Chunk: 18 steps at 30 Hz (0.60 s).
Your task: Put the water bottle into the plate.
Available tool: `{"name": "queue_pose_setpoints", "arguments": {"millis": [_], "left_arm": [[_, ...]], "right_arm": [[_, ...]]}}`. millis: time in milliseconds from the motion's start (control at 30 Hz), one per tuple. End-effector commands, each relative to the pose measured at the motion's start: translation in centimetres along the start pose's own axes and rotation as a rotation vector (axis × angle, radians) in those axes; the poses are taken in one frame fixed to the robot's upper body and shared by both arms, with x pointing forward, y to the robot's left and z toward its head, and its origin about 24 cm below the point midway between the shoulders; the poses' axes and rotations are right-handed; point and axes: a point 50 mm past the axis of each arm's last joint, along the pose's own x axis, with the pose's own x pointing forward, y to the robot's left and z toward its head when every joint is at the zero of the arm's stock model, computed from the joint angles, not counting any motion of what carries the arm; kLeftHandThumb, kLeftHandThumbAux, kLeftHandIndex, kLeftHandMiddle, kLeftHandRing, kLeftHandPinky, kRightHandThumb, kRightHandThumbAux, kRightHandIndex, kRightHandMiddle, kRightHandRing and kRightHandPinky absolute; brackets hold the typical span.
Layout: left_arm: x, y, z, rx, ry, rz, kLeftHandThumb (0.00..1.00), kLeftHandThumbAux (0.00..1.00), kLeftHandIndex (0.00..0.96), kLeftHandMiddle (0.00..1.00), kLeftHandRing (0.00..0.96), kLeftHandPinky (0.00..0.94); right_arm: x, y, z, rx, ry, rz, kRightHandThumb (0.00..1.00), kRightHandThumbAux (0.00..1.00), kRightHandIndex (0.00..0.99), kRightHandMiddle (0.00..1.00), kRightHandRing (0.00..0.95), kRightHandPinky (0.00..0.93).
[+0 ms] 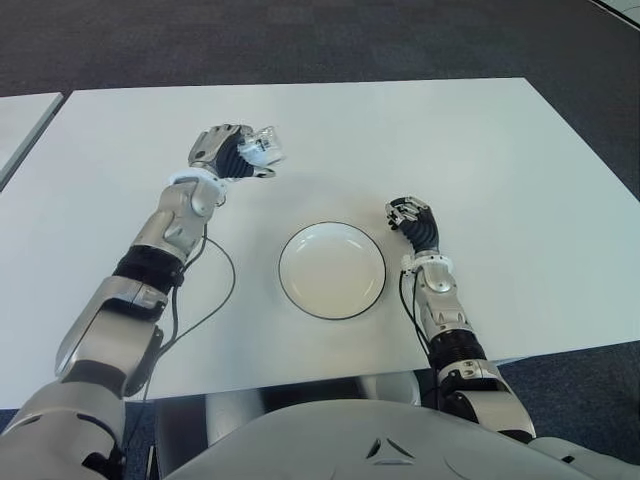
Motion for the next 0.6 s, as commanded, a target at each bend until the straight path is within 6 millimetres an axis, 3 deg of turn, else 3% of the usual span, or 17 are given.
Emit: {"name": "queue_pose_setpoints", "arguments": {"millis": [33, 600], "left_arm": [[-1.2, -0.3, 0.3, 0.025, -0.029, -0.019, 0.851, 0.672, 0.392, 0.531, 0.849, 0.805], [-5.1, -0.9, 5.6, 0.054, -0.241, -0.034, 0.853, 0.669, 0.398, 0.523, 0.817, 0.749]], "right_arm": [[-1.6, 0.0, -3.3, 0.003, 0.157, -0.001, 0.702, 0.730, 0.433, 0.620, 0.606, 0.590], [-1.6, 0.0, -3.3, 0.008, 0.160, -0.004, 0.704, 0.730, 0.432, 0.618, 0.608, 0.597]]}}
